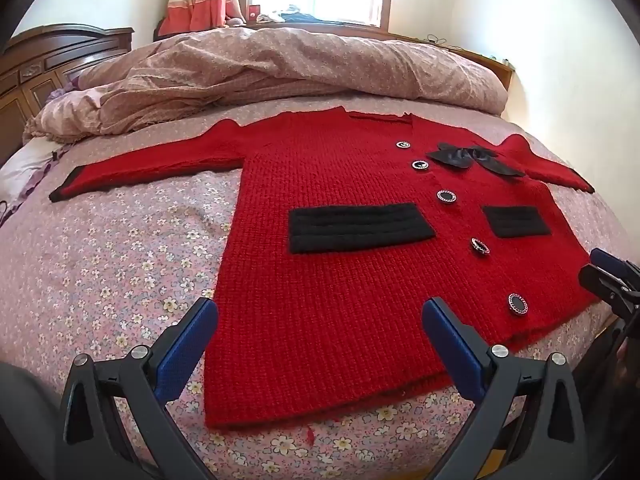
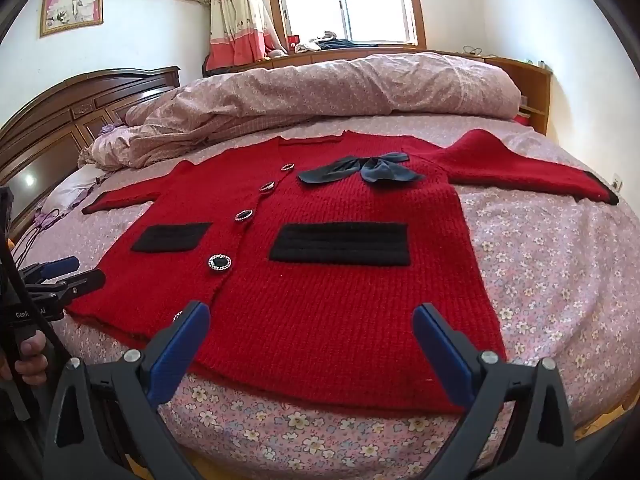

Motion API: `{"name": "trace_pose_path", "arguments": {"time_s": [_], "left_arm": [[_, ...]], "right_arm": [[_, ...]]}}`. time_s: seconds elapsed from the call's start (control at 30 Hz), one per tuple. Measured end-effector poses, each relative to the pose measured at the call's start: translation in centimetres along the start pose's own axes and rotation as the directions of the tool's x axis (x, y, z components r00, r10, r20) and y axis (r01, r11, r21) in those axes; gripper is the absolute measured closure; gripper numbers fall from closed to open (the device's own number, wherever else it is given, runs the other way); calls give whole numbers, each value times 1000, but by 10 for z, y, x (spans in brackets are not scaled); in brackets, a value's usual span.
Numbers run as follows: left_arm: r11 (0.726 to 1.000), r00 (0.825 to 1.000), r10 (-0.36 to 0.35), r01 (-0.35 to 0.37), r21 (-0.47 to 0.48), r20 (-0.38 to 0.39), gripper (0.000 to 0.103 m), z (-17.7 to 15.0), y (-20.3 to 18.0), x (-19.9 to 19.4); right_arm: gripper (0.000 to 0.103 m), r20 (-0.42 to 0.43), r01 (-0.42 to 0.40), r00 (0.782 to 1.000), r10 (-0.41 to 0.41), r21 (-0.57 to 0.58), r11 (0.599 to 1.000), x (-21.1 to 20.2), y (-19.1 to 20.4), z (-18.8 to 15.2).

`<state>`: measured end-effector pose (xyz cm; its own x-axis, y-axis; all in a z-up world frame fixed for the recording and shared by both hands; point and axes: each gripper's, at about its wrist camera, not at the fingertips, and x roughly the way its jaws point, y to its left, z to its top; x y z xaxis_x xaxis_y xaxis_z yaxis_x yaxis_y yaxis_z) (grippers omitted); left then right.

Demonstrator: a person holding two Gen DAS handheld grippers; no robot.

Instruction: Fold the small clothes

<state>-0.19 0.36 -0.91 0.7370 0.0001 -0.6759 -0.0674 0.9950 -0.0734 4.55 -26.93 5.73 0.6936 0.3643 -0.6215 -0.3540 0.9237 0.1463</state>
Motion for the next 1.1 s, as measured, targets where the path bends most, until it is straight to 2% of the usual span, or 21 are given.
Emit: {"name": "trace_pose_path", "arguments": {"time_s": [1.1], "left_arm": [[1000, 1000, -5, 5, -5, -11, 4, -2, -6, 1]], "right_arm": [[0, 1, 6, 1000, -6, -11, 1000, 1, -1, -2]]}}
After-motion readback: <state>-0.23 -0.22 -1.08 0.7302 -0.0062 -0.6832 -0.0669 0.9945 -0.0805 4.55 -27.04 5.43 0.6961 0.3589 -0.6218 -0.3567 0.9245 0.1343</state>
